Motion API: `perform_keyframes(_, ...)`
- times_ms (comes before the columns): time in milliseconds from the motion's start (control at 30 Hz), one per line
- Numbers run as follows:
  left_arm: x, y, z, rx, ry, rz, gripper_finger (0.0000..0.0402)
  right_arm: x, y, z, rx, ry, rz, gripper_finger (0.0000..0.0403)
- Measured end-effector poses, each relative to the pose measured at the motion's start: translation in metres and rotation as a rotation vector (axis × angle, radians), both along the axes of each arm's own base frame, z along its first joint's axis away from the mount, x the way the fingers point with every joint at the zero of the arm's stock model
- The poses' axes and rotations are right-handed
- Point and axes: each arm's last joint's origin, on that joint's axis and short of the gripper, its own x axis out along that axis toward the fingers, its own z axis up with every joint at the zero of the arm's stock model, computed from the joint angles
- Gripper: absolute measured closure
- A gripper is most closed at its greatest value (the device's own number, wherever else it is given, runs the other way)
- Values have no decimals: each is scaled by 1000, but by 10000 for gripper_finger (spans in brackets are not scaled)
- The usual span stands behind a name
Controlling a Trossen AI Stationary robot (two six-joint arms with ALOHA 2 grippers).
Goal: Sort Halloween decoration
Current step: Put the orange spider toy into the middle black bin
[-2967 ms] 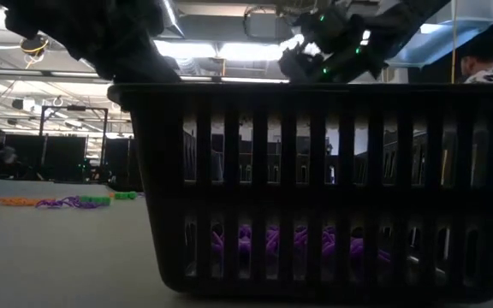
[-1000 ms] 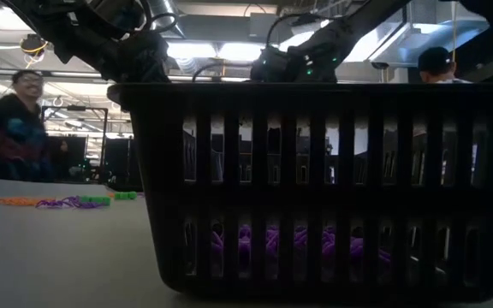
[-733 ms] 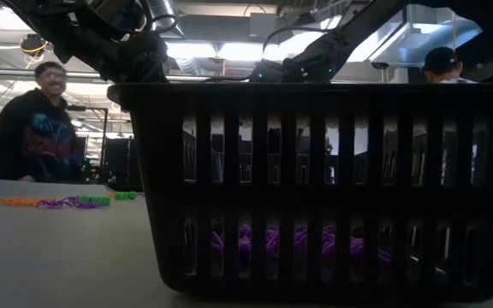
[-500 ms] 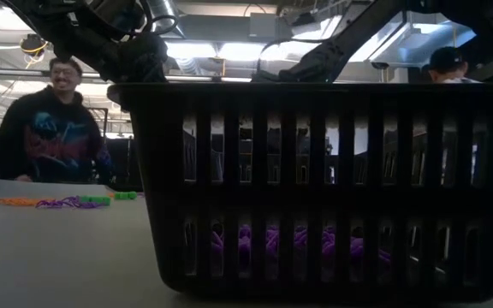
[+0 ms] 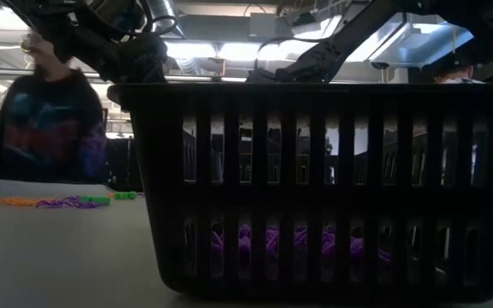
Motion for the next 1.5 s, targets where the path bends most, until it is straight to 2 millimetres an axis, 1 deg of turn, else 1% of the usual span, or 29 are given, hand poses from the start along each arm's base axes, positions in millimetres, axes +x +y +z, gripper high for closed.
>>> perform_keyframes(33,0,0,0,-2,4,0,278,1,-1,2,-8,-2,-4,396)
perform_keyframes(167,-1,0,-1,-7,15,0,278,6,-3,12,-24,-5,-19,389)
perform_keyframes(300,-1,0,-2,-9,21,0,278,7,-4,19,-37,15,-31,400)
perform_keyframes(400,-1,0,-2,-9,21,0,278,10,-5,25,-39,9,-32,398)
perform_keyframes(533,-1,-1,-2,-11,25,-1,278,10,-5,26,-49,15,-39,401)
perform_keyframes(633,-2,-1,-4,-13,40,-3,278,8,-5,32,-52,17,-41,401)
perform_keyframes(733,-3,-1,-5,-18,56,-4,278,2,1,47,-32,12,-39,401)
perform_keyframes(800,-3,-1,-5,-18,58,-4,278,-2,8,62,-33,-1,-34,402)
perform_keyframes(900,-3,-1,-5,-19,59,-4,278,-4,25,85,-35,-51,2,402)
perform_keyframes(967,-3,-2,-5,-20,61,-6,278,-5,42,98,-12,-87,56,402)
perform_keyframes(1033,-3,-3,-6,-27,73,-9,278,-4,63,105,28,-113,143,402)
perform_keyframes(1100,-3,-3,-7,-30,81,-12,278,-3,87,106,84,-109,234,402)
perform_keyframes(1200,-4,-3,-7,-36,84,-11,278,-4,122,100,147,-52,339,402)
perform_keyframes(1300,-4,-3,-8,-38,84,-10,278,-7,150,93,142,11,395,402)
perform_keyframes(1367,-4,-4,-8,-39,85,-11,278,-5,162,90,105,22,371,400)
perform_keyframes(1400,-4,-4,-8,-39,86,-12,278,-4,165,90,89,21,347,396)
perform_keyframes(1500,-4,-4,-8,-40,85,-12,278,-5,166,89,60,38,284,371)
